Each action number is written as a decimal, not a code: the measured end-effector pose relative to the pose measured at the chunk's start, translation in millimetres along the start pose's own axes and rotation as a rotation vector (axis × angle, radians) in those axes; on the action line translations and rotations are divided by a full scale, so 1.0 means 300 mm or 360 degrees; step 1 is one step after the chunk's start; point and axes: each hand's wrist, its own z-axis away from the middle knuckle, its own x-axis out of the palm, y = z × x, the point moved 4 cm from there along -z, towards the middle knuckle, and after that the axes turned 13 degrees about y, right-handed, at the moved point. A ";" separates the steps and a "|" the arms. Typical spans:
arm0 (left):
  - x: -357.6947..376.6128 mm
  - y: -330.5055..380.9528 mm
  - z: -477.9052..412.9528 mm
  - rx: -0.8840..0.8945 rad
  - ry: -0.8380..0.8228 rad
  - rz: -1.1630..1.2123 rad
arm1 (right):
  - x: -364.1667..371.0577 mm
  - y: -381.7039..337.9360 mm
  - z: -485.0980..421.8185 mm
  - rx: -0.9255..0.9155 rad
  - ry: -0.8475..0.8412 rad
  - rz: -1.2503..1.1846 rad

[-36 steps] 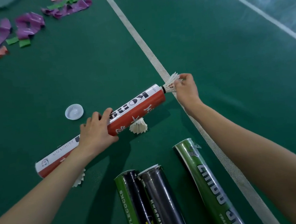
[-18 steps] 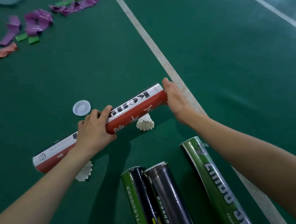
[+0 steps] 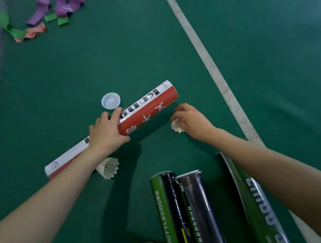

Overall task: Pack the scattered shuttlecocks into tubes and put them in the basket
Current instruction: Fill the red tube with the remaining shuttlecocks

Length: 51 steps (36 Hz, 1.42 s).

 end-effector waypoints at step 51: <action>-0.040 -0.228 0.039 -0.0078 0.0116 -0.0047 | 0.141 -0.472 0.100 -0.0626 -0.0544 -0.0301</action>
